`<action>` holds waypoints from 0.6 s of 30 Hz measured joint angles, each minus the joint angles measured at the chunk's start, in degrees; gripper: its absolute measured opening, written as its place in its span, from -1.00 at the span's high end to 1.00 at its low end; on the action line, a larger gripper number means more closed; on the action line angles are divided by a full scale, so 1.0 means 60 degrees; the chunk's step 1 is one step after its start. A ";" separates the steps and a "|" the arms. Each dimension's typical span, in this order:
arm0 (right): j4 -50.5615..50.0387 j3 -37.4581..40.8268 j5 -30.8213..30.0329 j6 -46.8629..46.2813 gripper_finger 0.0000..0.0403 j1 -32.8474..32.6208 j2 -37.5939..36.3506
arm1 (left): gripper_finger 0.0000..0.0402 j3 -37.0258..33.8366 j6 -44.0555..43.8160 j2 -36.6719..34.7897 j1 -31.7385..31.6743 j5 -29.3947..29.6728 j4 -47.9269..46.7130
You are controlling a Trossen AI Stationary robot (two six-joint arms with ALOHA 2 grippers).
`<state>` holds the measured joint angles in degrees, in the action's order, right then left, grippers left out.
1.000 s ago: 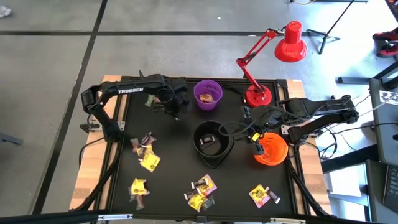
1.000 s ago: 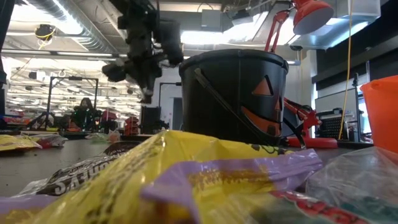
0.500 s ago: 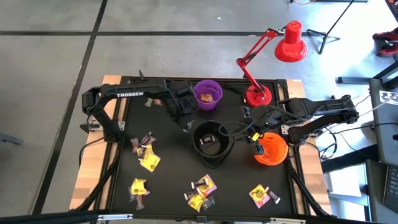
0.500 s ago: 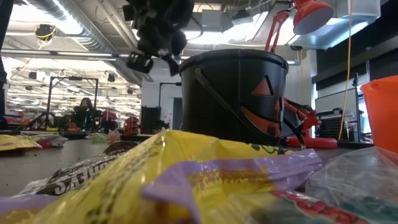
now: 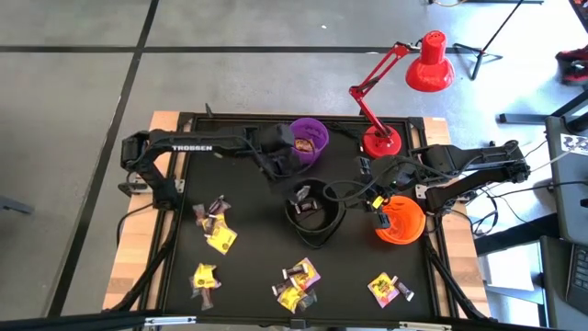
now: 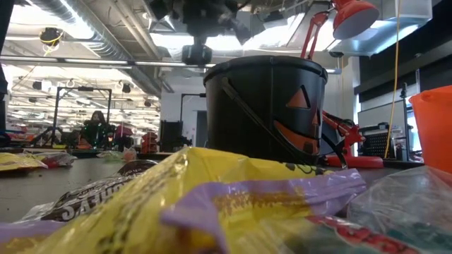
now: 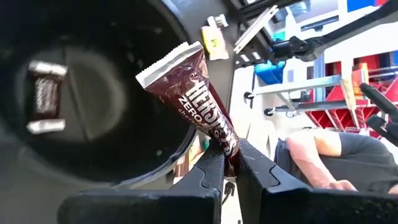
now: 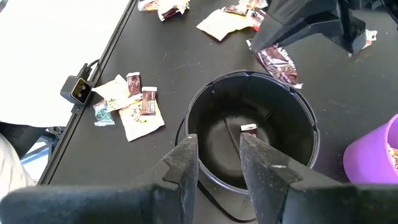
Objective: Sort candy
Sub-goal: Put the brown chocolate into the black bucket
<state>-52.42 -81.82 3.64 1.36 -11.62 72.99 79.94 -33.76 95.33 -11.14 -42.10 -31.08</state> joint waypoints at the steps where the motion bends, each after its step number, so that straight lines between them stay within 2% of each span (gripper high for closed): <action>1: 0.0000 0.0000 0.0000 -0.0003 0.42 0.0000 0.0000 | 0.95 0.0000 0.0002 0.0000 0.0074 0.0027 0.0147; 10: 0.0000 0.0000 0.0000 -0.0001 0.42 0.0000 0.0000 | 0.92 0.0000 0.0678 0.0000 0.0580 0.1572 0.0668; 14: 0.0000 -0.0003 0.0000 -0.0002 0.42 0.0000 0.0000 | 0.75 0.0000 -0.0052 0.0000 0.0738 0.2230 0.0943; 18: 0.0000 0.0000 0.0000 -0.0002 0.42 -0.0001 0.0000 | 0.47 0.0000 0.0045 0.0000 0.0752 0.2362 0.1124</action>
<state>-52.42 -81.82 3.64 1.35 -11.63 72.99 79.94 -33.49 95.33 -6.63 -27.93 -24.34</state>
